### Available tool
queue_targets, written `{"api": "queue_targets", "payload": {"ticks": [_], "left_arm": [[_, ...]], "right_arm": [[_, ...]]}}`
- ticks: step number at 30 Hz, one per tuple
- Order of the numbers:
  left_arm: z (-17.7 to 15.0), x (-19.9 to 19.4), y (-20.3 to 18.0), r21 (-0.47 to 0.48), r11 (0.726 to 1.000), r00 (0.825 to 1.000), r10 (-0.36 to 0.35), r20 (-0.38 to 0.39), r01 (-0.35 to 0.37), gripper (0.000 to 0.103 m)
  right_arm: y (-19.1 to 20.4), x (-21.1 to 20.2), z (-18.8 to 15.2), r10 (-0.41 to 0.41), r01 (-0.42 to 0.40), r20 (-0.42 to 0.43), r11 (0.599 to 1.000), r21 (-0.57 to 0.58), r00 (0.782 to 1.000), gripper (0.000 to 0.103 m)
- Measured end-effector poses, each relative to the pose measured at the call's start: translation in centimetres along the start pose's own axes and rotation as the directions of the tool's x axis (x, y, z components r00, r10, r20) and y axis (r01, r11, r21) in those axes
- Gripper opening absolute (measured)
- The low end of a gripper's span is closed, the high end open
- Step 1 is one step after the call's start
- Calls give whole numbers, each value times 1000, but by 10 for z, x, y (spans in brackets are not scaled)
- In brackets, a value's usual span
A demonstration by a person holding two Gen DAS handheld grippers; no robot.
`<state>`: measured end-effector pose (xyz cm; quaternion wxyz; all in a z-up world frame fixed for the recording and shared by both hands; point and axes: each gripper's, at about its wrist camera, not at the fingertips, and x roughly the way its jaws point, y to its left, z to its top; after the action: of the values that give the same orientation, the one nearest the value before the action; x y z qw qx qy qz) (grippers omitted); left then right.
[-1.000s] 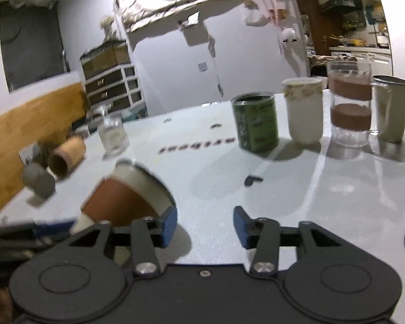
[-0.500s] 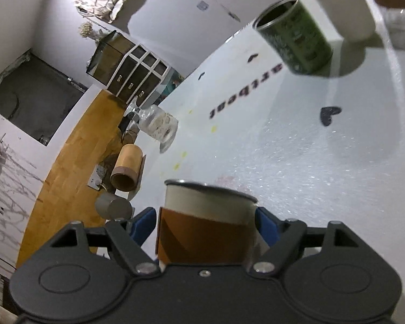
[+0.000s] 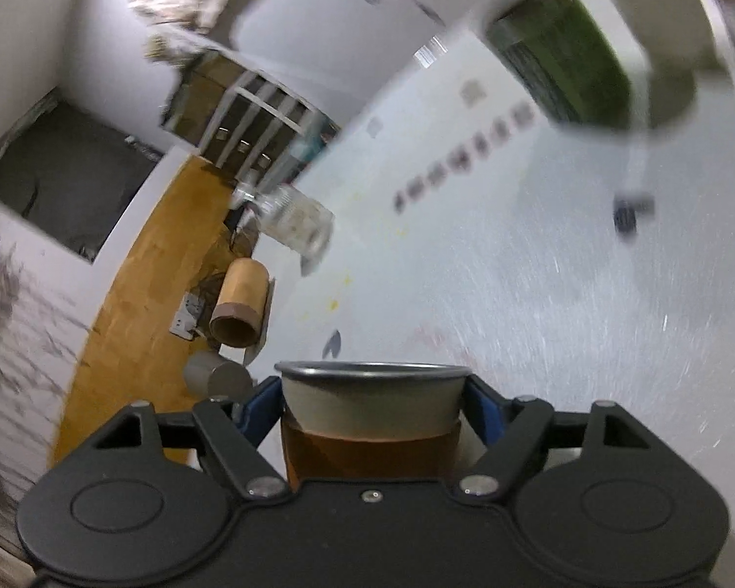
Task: Flip cup upright
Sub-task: 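Open the left tool off the cup while the right tool carries it upright, then lower the upright cup beside the glass mug and open the right tool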
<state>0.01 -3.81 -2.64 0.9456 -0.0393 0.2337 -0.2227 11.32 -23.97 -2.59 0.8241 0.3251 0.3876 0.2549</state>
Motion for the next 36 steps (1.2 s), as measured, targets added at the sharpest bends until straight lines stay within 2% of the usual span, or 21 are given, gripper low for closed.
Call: {"api": "queue_targets", "payload": {"ticks": [3, 6, 9, 11, 12, 13, 15, 18, 20, 23, 28, 31, 35, 36], "left_arm": [[-1, 4, -3, 5, 1000, 1000, -1, -13, 1, 56], [-2, 9, -4, 3, 1000, 999, -7, -33, 7, 56], [-4, 15, -5, -1, 1000, 998, -21, -55, 21, 56], [-5, 18, -6, -2, 1000, 998, -26, -65, 26, 57], [-6, 19, -7, 1, 1000, 997, -26, -68, 27, 60], [-6, 20, -8, 5, 1000, 997, -22, -72, 23, 69], [-6, 19, -8, 9, 1000, 998, -15, -66, 15, 79], [-6, 17, -6, 6, 1000, 998, -2, -57, 2, 82], [-7, 18, -3, -5, 1000, 998, 4, -59, -5, 82], [-8, 18, -2, -13, 1000, 998, 12, -62, -13, 82], [-7, 19, -2, -15, 1000, 998, 18, -61, -19, 82], [-8, 20, -3, -15, 1000, 998, 21, -63, -22, 82], [-8, 22, -3, -13, 1000, 998, 23, -65, -24, 82], [-8, 22, -3, -12, 1000, 998, 24, -65, -25, 82]], "right_arm": [[27, -18, -9, -45, 61, 84, 979, -195, 995, 79], [49, -34, -23, -84, 131, 141, 923, -362, 986, 79], [60, -45, -36, -114, 185, 176, 865, -466, 978, 78], [64, -49, -46, -134, 225, 206, 822, -523, 969, 78], [64, -50, -49, -139, 238, 218, 806, -542, 966, 78], [64, -51, -52, -141, 249, 230, 792, -557, 963, 78], [63, -54, -53, -148, 272, 256, 776, -569, 955, 78], [55, -58, -49, -180, 329, 306, 764, -555, 935, 78], [47, -62, -42, -220, 389, 354, 752, -532, 909, 78], [30, -71, -30, -291, 494, 434, 720, -487, 852, 78], [-9, -93, 2, -418, 650, 537, 665, -368, 732, 78], [-31, -109, 19, -466, 706, 581, 644, -293, 667, 78], [-56, -127, 36, -527, 781, 635, 591, -204, 565, 78], [-60, -129, 37, -537, 791, 641, 582, -189, 548, 78]]}}
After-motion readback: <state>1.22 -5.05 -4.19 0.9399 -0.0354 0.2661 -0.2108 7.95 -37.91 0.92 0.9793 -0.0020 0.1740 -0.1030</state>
